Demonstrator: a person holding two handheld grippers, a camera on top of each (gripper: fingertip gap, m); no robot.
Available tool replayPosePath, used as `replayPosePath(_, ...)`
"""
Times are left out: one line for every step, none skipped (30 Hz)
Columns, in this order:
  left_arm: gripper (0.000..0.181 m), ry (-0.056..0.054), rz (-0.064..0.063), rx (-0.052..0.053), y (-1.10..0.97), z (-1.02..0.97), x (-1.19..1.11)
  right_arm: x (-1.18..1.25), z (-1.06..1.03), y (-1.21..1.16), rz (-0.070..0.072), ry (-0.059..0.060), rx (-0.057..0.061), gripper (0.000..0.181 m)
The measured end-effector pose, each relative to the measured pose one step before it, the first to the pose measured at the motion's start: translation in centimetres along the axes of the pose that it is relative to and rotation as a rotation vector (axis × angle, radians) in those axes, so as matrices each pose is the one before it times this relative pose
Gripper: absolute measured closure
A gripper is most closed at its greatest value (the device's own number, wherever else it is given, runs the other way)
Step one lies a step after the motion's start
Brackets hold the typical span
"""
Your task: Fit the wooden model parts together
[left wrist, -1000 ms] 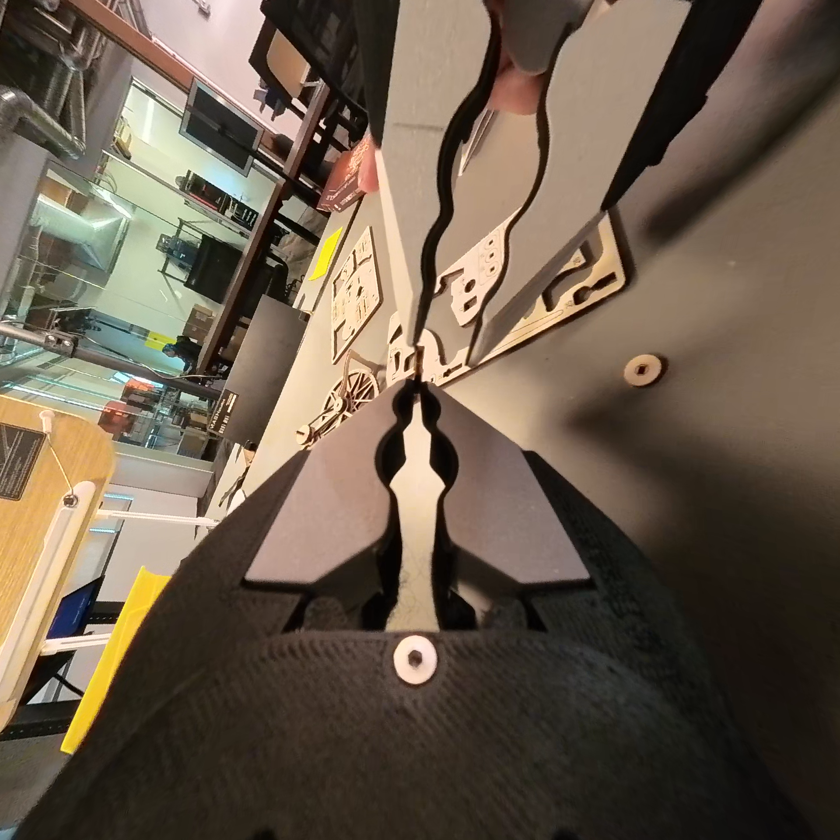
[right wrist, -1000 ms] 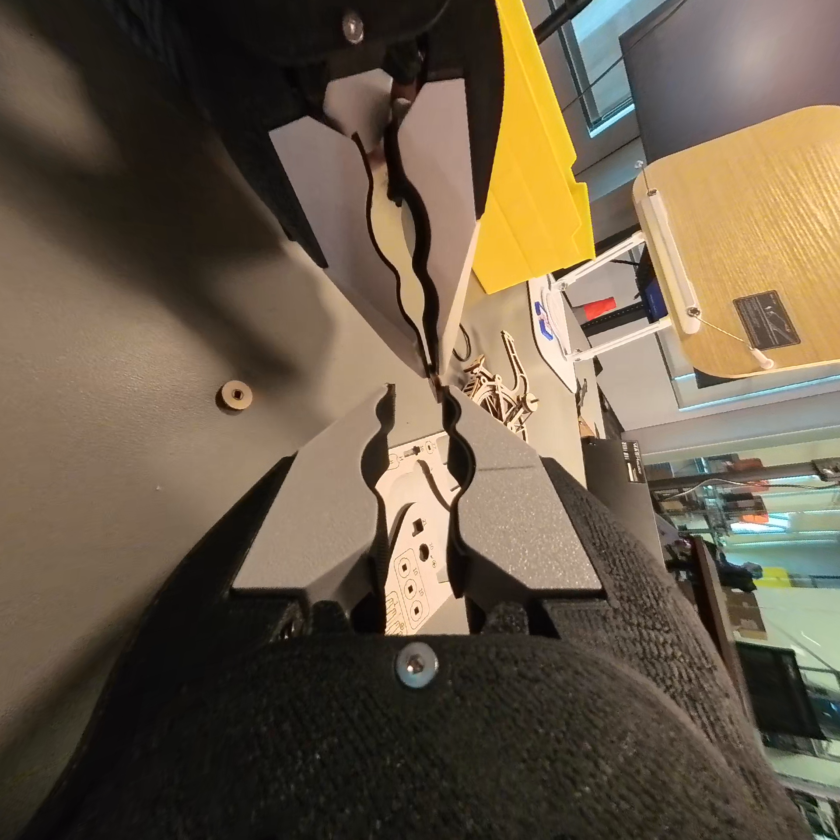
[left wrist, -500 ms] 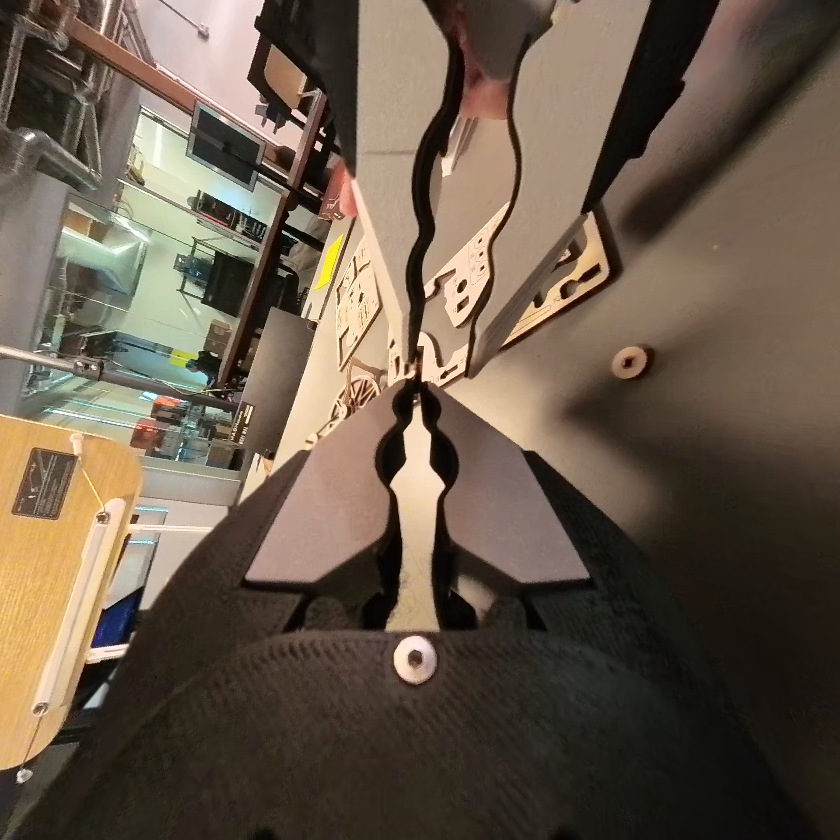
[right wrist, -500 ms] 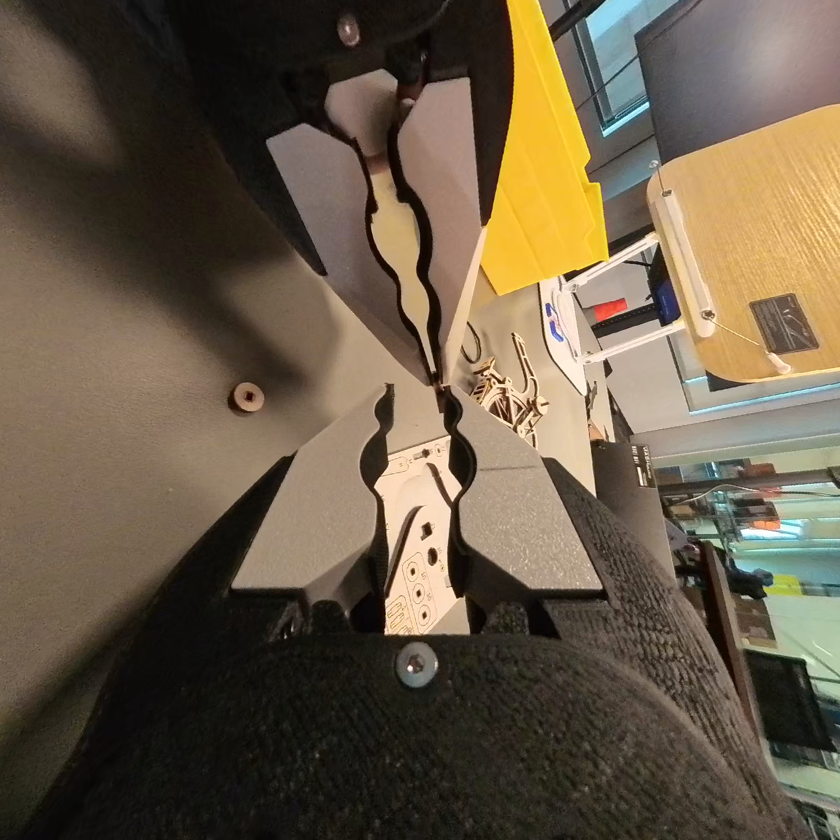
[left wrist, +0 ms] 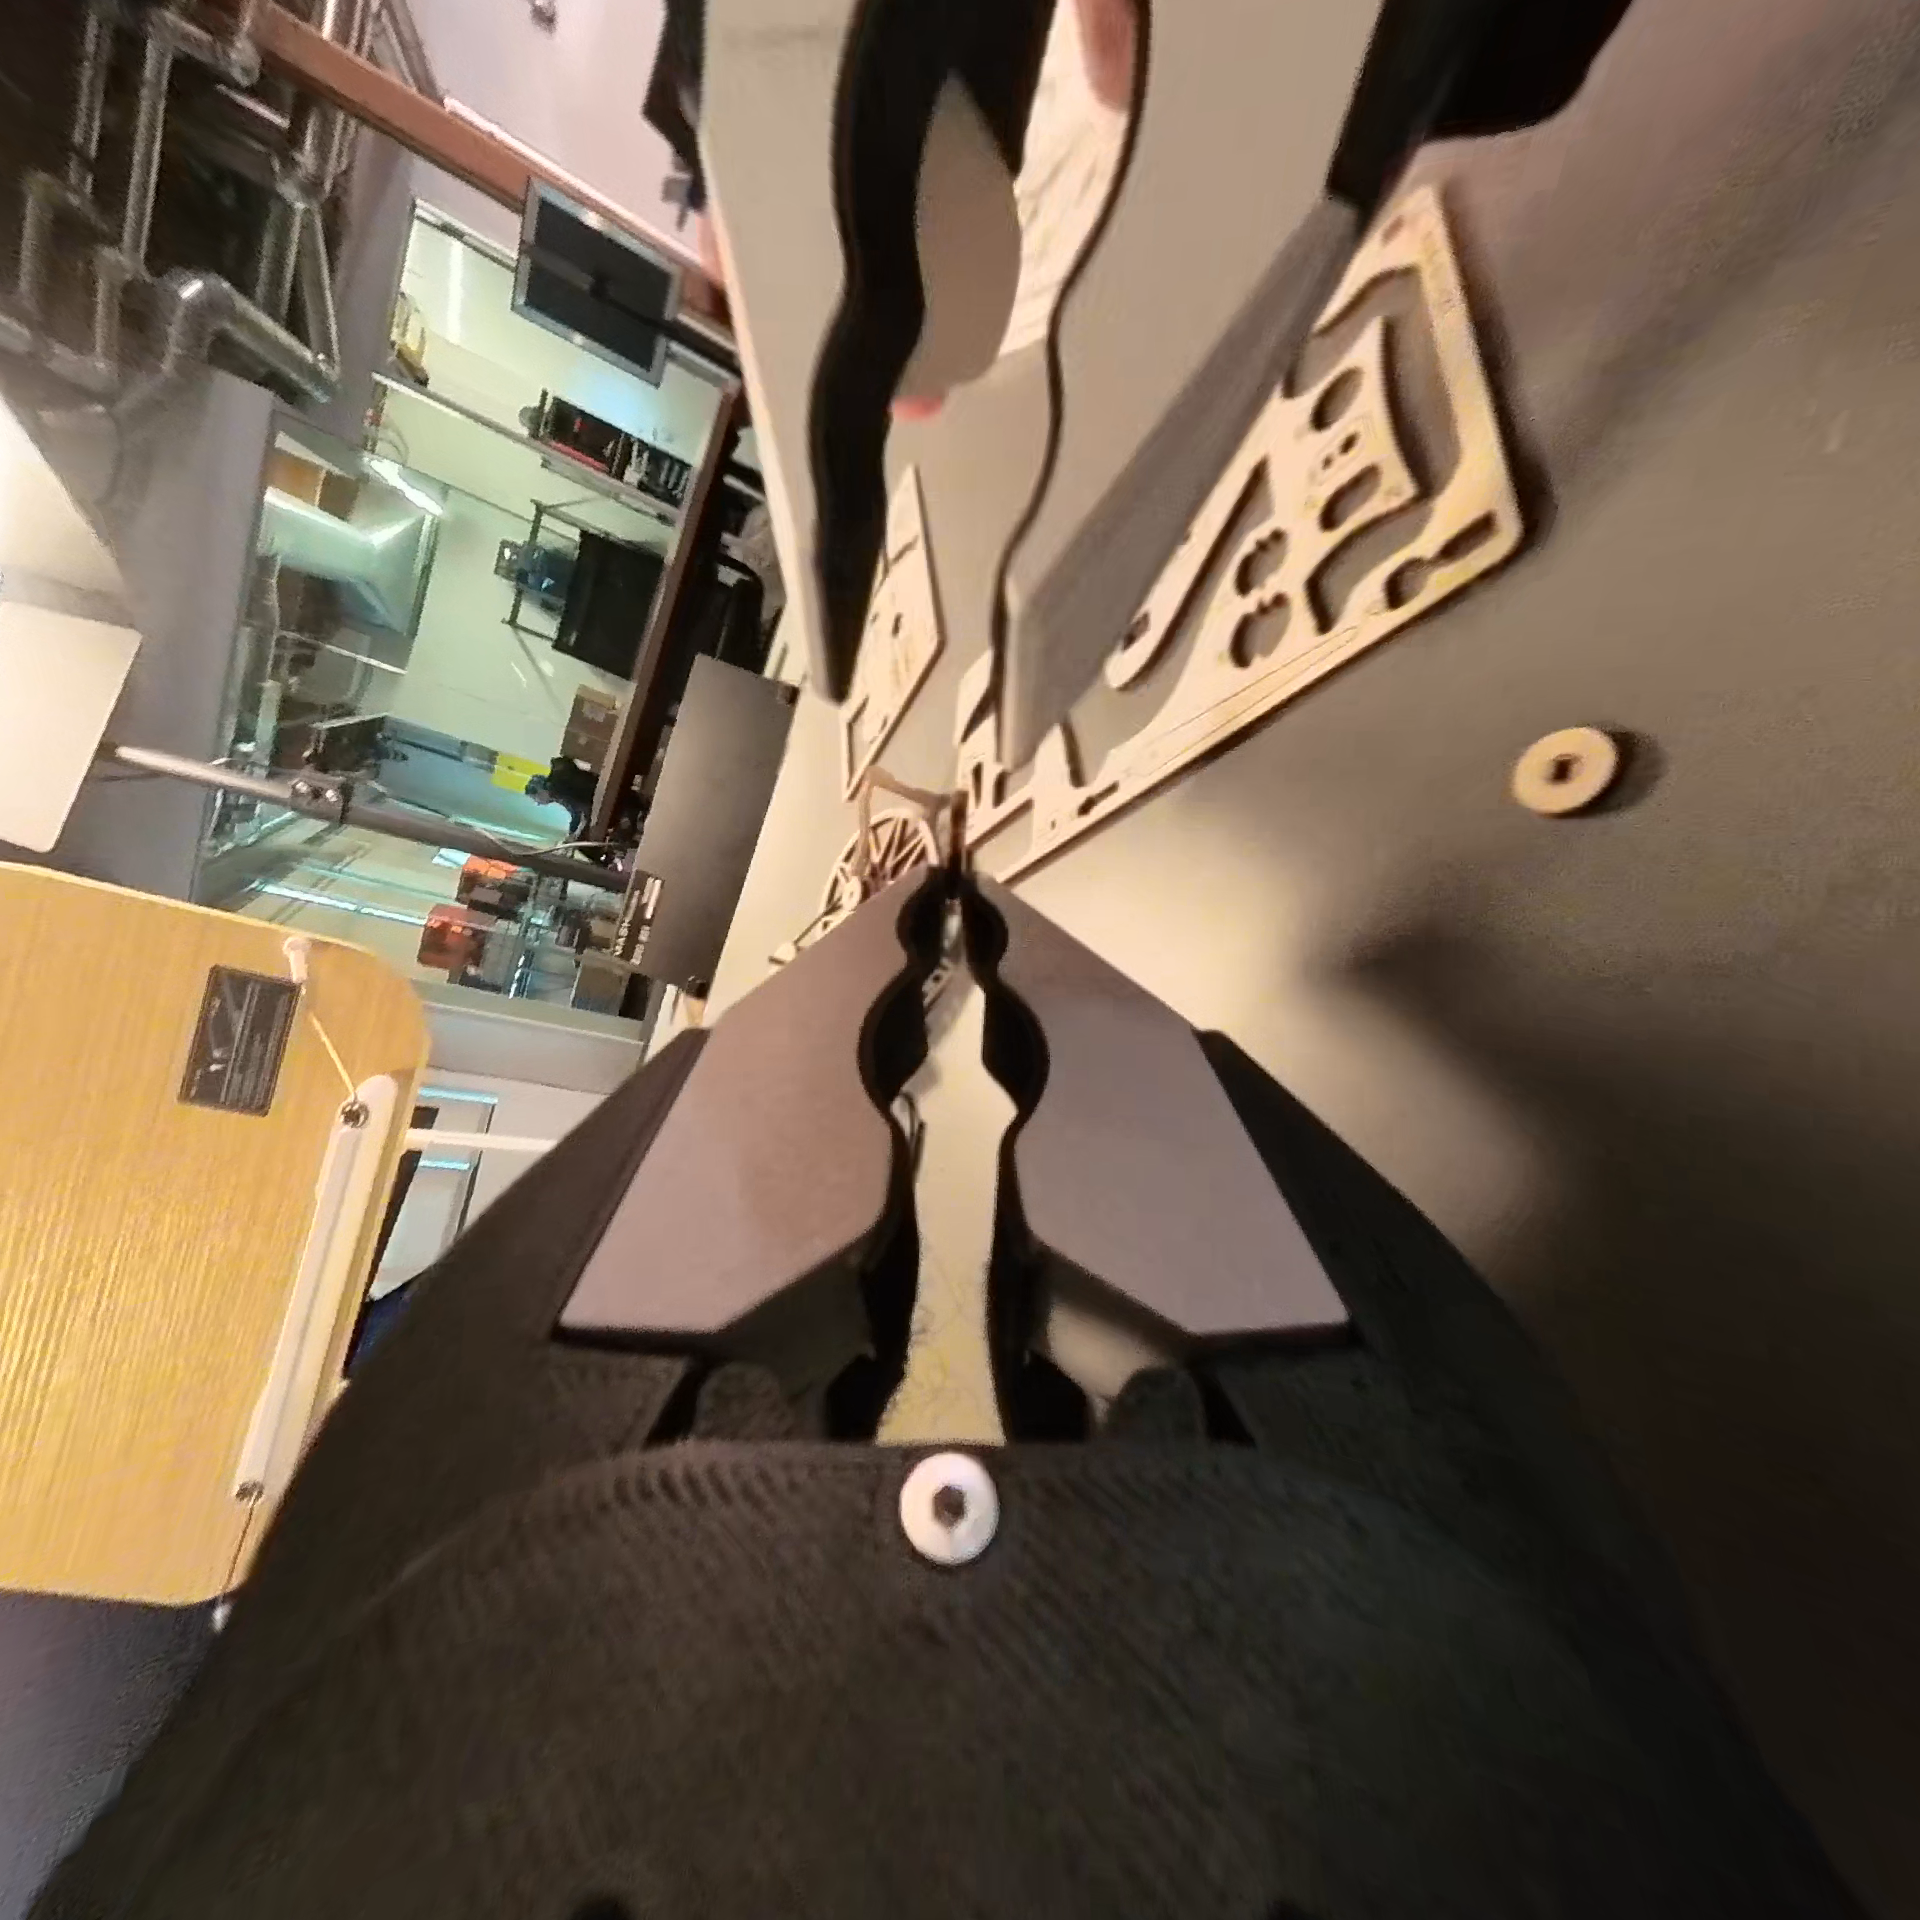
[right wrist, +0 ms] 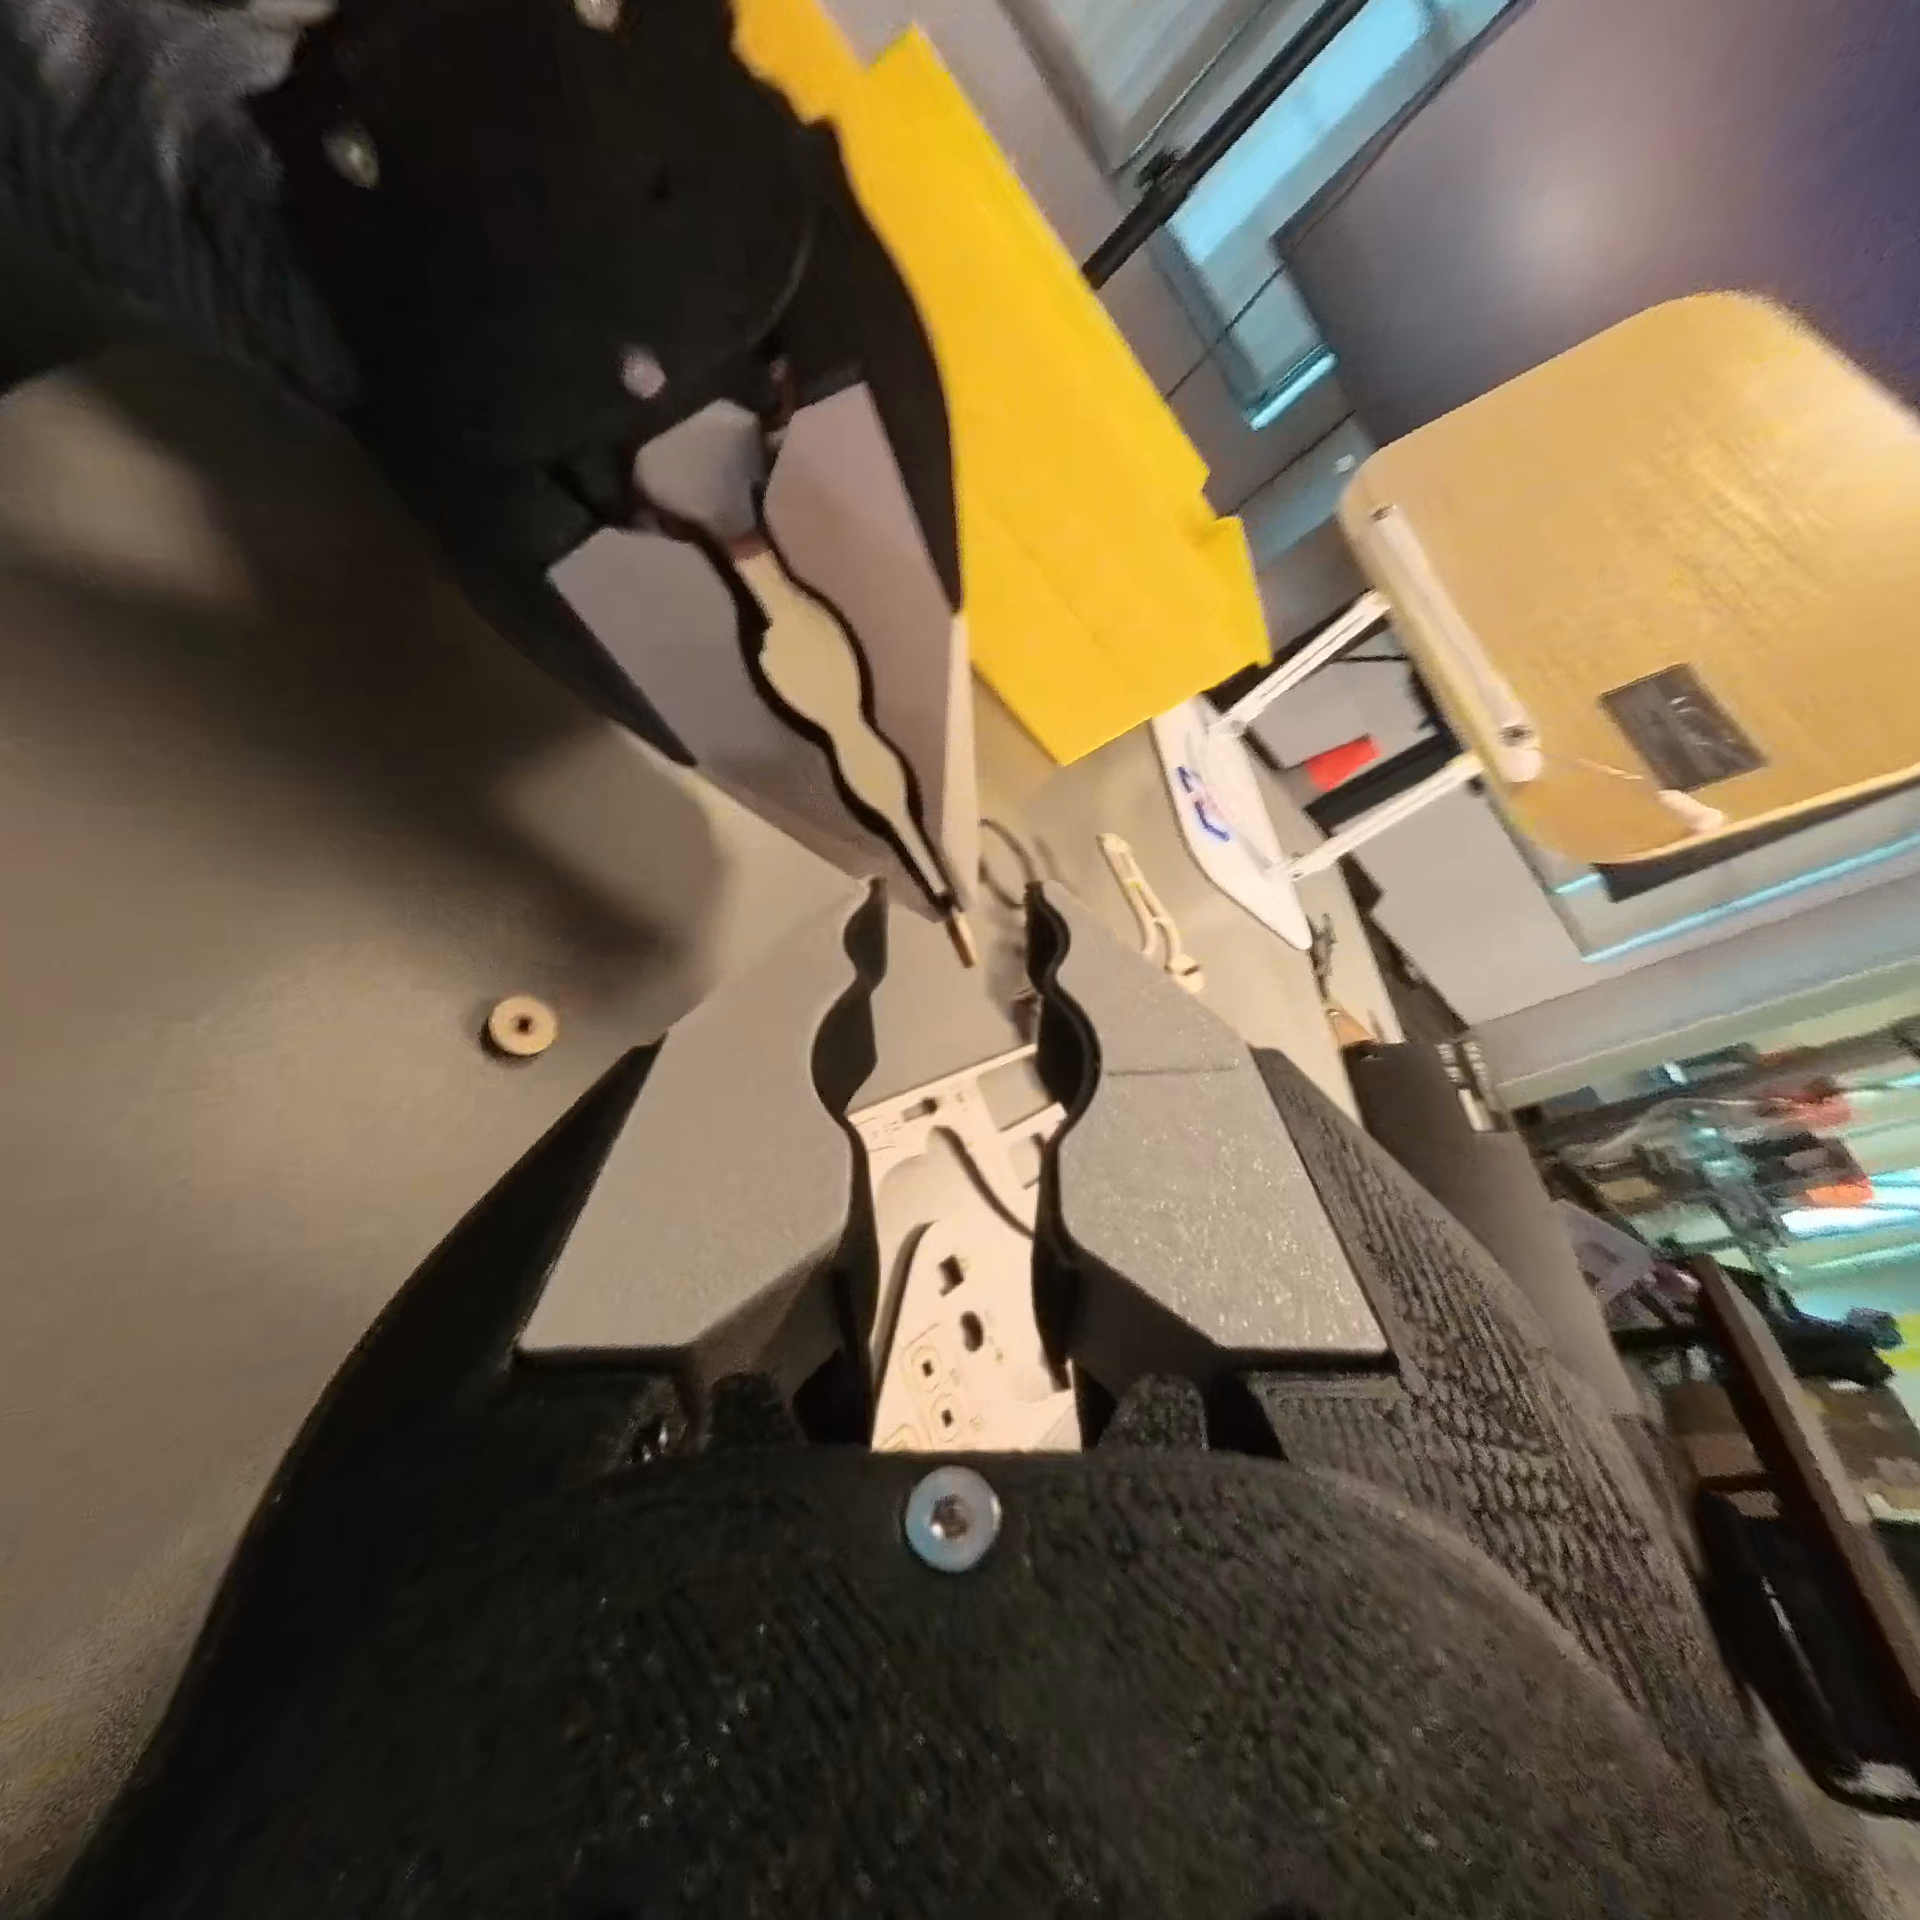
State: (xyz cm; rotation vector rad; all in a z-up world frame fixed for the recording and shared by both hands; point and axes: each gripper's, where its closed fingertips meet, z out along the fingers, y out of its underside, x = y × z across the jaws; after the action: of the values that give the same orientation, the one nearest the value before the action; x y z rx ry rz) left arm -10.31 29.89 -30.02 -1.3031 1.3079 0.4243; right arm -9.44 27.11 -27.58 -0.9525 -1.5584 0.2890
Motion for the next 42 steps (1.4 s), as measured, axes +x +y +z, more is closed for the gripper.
replayPosePath(0.179,-0.0142,-0.0078,-0.0002,0.036,-0.069,-0.282,0.553,-0.230,-0.313,-0.0021,0.0329,0.0191,0.158)
replayPosePath(0.179,-0.0117,-0.0097,0.0007,0.034,-0.056,-0.242,0.489,-0.162,-0.225,-0.0048,0.0304,0.0129,0.158)
replayPosePath(0.179,-0.0099,-0.0100,-0.0016,0.087,-0.062,-0.230,0.422,-0.107,-0.114,-0.0050,0.0290,0.0062,0.158)
replayPosePath(0.179,-0.0109,-0.0095,-0.0038,0.135,-0.045,-0.244,0.354,-0.085,-0.100,-0.0056,0.0253,0.0060,0.157)
replayPosePath(0.179,-0.0091,-0.0100,-0.0044,0.158,-0.056,-0.222,0.372,-0.090,-0.123,-0.0041,0.0269,0.0081,0.157)
replayPosePath(0.179,-0.0081,-0.0126,-0.0043,0.146,-0.042,-0.224,0.419,-0.088,-0.113,0.0001,0.0275,0.0069,0.157)
replayPosePath(0.179,-0.0081,-0.0145,-0.0021,0.112,-0.048,-0.242,0.402,-0.068,-0.069,0.0045,0.0238,0.0030,0.158)
replayPosePath(0.179,-0.0054,-0.0158,0.0020,0.049,-0.056,-0.210,0.392,-0.068,-0.056,0.0100,0.0214,0.0038,0.158)
replayPosePath(0.179,-0.0006,-0.0169,0.0030,0.036,-0.045,-0.154,0.395,-0.051,0.009,0.0164,0.0208,0.0033,0.158)
replayPosePath(0.179,0.0023,-0.0173,0.0022,0.040,-0.045,-0.099,0.308,-0.033,0.107,0.0151,0.0142,-0.0015,0.158)
replayPosePath(0.180,0.0077,-0.0197,0.0010,0.053,-0.015,-0.018,0.152,-0.019,0.190,-0.0004,0.0087,-0.0053,0.158)
replayPosePath(0.180,0.0171,-0.0269,-0.0030,0.133,0.037,0.120,0.040,0.021,0.297,-0.0152,0.0111,-0.0093,0.158)
replayPosePath(0.180,0.0257,-0.0479,-0.0011,0.100,0.068,0.186,-0.077,0.087,0.390,-0.0171,0.0079,-0.0119,0.159)
replayPosePath(0.180,0.0472,-0.0798,-0.0029,0.108,0.119,0.374,-0.173,0.169,0.441,-0.0064,-0.0012,-0.0159,0.159)
replayPosePath(0.179,0.0539,-0.0851,0.0036,-0.052,0.069,0.350,-0.075,0.265,0.463,0.0083,-0.0032,-0.0212,0.159)
replayPosePath(0.179,0.0243,-0.0638,0.0254,-0.349,-0.152,-0.028,0.168,0.276,0.357,0.0191,0.0028,-0.0236,0.159)
replayPosePath(0.179,0.0033,-0.0351,0.0321,-0.410,-0.286,-0.184,0.337,0.238,0.099,0.0242,0.0059,-0.0174,0.158)
replayPosePath(0.179,-0.0030,-0.0131,0.0167,-0.155,-0.222,-0.166,0.415,0.183,-0.147,0.0233,0.0059,-0.0112,0.158)
replayPosePath(0.179,0.0016,-0.0010,-0.0031,0.122,-0.078,-0.029,0.482,0.201,-0.256,0.0203,0.0073,-0.0110,0.159)
replayPosePath(0.179,0.0028,0.0035,-0.0090,0.142,0.008,0.029,0.509,0.281,-0.230,0.0178,0.0062,-0.0163,0.159)
replayPosePath(0.179,0.0072,0.0006,-0.0077,0.048,0.036,0.105,0.443,0.369,-0.256,0.0140,-0.0024,-0.0199,0.159)
replayPosePath(0.179,0.0060,-0.0071,-0.0057,-0.023,0.067,0.040,0.357,0.433,-0.367,0.0096,-0.0100,-0.0179,0.159)
replayPosePath(0.179,0.0095,-0.0231,-0.0085,-0.020,0.109,0.001,0.415,0.482,-0.480,0.0036,-0.0072,-0.0157,0.159)
replayPosePath(0.179,0.0155,-0.0438,-0.0058,-0.089,0.124,0.007,0.521,0.560,-0.505,-0.0020,-0.0023,-0.0171,0.160)
replayPosePath(0.179,0.0321,-0.0565,0.0022,-0.211,0.163,0.193,0.442,0.618,-0.586,-0.0055,-0.0095,-0.0152,0.160)
replayPosePath(0.179,0.0533,-0.0541,-0.0073,-0.105,0.207,0.421,0.352,0.652,-0.718,-0.0050,-0.0179,-0.0091,0.160)
replayPosePath(0.179,0.0448,-0.0589,-0.0276,0.243,0.274,0.213,0.433,0.709,-0.784,0.0007,-0.0143,-0.0059,0.161)
replayPosePath(0.179,0.0398,-0.0538,-0.0289,0.365,0.250,0.122,0.490,0.768,-0.835,0.0068,-0.0123,-0.0027,0.161)
replayPosePath(0.179,0.0293,-0.0435,-0.0117,0.335,0.161,0.057,0.274,0.835,-0.944,0.0088,-0.0275,0.0032,0.162)
replayPosePath(0.179,0.0221,-0.0285,0.0030,0.306,-0.007,0.086,0.089,0.914,-1.009,0.0077,-0.0406,0.0065,0.162)
replayPosePath(0.180,0.0061,-0.0144,0.0129,0.211,-0.247,0.008,0.130,1.005,-1.035,0.0016,-0.0365,0.0064,0.162)
replayPosePath(0.180,-0.0163,-0.0032,0.0208,0.007,-0.478,-0.191,-0.008,1.117,-0.983,-0.0125,-0.0445,0.0017,0.163)
replayPosePath(0.180,-0.0290,0.0067,0.0341,-0.267,-0.597,-0.301,-0.260,1.283,-0.861,-0.0237,-0.0620,-0.0086,0.165)
replayPosePath(0.180,-0.0268,0.0133,0.0403,-0.368,-0.592,-0.215,-0.161,1.424,-0.780,-0.0305,-0.0579,-0.0158,0.166)
replayPosePath(0.180,-0.0218,0.0161,0.0330,-0.316,-0.519,-0.112,-0.072,1.555,-0.769,-0.0409,-0.0548,-0.0167,0.167)
replayPosePath(0.180,-0.0212,0.0189,0.0295,-0.287,-0.431,-0.103,-0.171,1.631,-0.771,-0.0474,-0.0645,-0.0186,0.168)
replayPosePath(0.180,-0.0160,0.0174,0.0294,-0.325,-0.371,-0.046,-0.128,1.720,-0.819,-0.0486,-0.0650,-0.0158,0.169)
replayPosePath(0.180,-0.0049,0.0142,0.0244,-0.255,-0.288,0.091,-0.094,1.790,-0.789,-0.0499,-0.0659,-0.0165,0.170)
replayPosePath(0.180,-0.0010,0.0099,0.0160,-0.157,-0.203,0.109,-0.117,1.840,-0.634,-0.0533,-0.0720,-0.0234,0.170)
replayPosePath(0.180,0.0006,0.0052,0.0089,-0.099,-0.107,0.056,-0.089,1.861,-0.336,-0.0537,-0.0769,-0.0369,0.171)
replayPosePath(0.179,0.0054,-0.0006,0.0007,0.008,-0.020,0.068,0.111,1.873,-0.016,-0.0457,-0.0697,-0.0524,0.172)
replayPosePath(0.179,0.0110,-0.0047,-0.0052,0.083,0.022,0.091,0.192,1.828,0.214,-0.0377,-0.0670,-0.0640,0.172)
